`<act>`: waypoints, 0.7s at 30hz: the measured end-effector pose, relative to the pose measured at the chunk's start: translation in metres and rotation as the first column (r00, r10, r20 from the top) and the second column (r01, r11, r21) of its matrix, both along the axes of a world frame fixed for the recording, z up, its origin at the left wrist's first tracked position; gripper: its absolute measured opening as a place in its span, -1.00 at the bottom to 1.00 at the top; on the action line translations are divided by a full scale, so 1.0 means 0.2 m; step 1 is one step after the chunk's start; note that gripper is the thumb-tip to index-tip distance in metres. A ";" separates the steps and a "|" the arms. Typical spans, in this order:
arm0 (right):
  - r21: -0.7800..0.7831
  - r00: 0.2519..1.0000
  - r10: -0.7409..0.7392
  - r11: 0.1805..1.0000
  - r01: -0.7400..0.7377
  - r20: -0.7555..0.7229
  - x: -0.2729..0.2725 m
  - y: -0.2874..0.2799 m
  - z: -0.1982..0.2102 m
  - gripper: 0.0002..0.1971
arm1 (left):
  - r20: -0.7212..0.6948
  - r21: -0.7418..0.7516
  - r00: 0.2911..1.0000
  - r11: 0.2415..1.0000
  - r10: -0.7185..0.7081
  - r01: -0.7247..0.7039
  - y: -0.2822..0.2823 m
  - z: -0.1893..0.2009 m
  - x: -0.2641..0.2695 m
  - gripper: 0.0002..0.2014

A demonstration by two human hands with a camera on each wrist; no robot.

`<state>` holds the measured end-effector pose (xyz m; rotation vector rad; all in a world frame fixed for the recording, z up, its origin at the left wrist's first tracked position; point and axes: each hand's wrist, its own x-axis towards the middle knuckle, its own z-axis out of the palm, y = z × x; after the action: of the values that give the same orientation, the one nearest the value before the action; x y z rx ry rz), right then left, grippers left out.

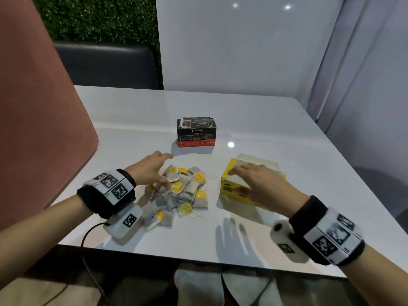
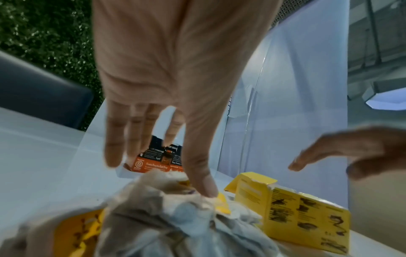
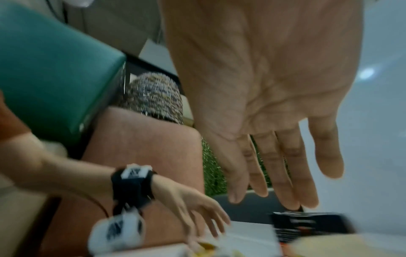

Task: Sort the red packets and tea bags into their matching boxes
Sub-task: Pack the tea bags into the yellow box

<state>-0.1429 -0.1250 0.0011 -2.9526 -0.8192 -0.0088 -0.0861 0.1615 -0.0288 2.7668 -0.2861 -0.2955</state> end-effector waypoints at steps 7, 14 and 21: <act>0.123 0.984 0.021 0.992 0.001 -0.178 0.19 0.47 -0.10 -0.68 | -0.048 -0.064 0.997 0.996 0.065 -0.068 -0.01 -0.04 0.01 -0.43; 0.128 0.987 -0.056 0.989 0.076 -0.151 0.29 0.64 -0.21 -0.62 | 0.088 -0.064 0.996 0.998 -0.017 0.023 -0.01 -0.05 0.01 -0.75; 0.235 0.979 -0.076 0.965 0.120 -0.187 0.33 0.59 -0.22 -0.62 | 0.213 -0.150 0.955 0.973 0.206 -0.176 0.03 0.01 0.07 -0.81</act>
<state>-0.0773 -0.0064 -0.0438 -2.7097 -0.5993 0.1338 -0.0718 0.1670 -0.0267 2.6729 -0.0867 0.0878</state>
